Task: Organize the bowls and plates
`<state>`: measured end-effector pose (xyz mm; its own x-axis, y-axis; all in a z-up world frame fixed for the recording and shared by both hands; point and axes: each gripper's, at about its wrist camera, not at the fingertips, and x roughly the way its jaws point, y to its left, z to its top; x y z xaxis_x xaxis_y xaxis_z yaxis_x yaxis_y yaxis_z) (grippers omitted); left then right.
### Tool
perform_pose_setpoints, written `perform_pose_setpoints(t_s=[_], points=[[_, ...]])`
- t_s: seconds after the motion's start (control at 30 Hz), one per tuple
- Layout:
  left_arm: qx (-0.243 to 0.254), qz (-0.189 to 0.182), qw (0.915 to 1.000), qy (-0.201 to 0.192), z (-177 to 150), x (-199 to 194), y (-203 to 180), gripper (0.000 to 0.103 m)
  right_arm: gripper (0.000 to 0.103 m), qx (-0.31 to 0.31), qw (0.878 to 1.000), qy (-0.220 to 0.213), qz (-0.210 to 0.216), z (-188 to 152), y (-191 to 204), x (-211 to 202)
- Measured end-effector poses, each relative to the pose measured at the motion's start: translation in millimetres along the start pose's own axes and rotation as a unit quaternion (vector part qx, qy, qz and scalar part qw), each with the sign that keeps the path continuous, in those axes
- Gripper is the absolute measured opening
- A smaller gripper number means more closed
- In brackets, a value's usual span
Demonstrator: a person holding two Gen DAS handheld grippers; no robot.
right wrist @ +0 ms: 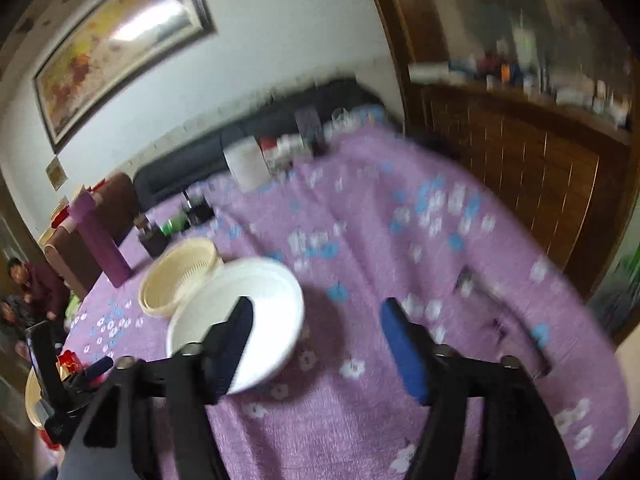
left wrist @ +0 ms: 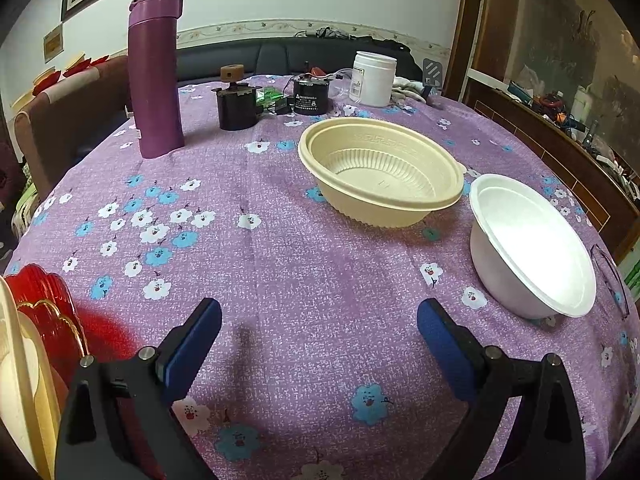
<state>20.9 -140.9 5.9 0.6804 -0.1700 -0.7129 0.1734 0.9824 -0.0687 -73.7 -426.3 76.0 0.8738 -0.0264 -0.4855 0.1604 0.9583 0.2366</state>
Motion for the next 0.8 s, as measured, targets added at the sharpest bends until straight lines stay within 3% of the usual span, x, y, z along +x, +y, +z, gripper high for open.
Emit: perform_pose_setpoints(t_s=[0.17, 0.27, 0.37, 0.6, 0.7, 0.8], points=[[0.002, 0.001, 1.0000, -0.002, 0, -1, -1, 0.099, 0.100, -0.052, 0.997, -0.059, -0.006, 4, 25, -30], [0.002, 0.001, 1.0000, -0.002, 0, -2, -1, 0.099, 0.103, -0.048, 0.995, -0.091, 0.000, -2, 28, -39], [0.002, 0.001, 1.0000, -0.003, 0, -2, -1, 0.099, 0.103, -0.025, 0.997, -0.062, 0.024, -2, 24, -29], [-0.001, 0.008, 0.9999, -0.013, 1, -6, -1, 0.099, 0.103, -0.031, 0.998, -0.052, 0.034, -12, 34, -21], [-0.001, 0.009, 0.9999, -0.014, 1, -6, -1, 0.099, 0.103, -0.005, 0.998, -0.035, 0.049, -16, 29, -11], [0.001, 0.011, 0.9998, -0.014, 1, -6, -2, 0.099, 0.103, 0.062, 0.996, 0.003, 0.067, -20, 12, 6]])
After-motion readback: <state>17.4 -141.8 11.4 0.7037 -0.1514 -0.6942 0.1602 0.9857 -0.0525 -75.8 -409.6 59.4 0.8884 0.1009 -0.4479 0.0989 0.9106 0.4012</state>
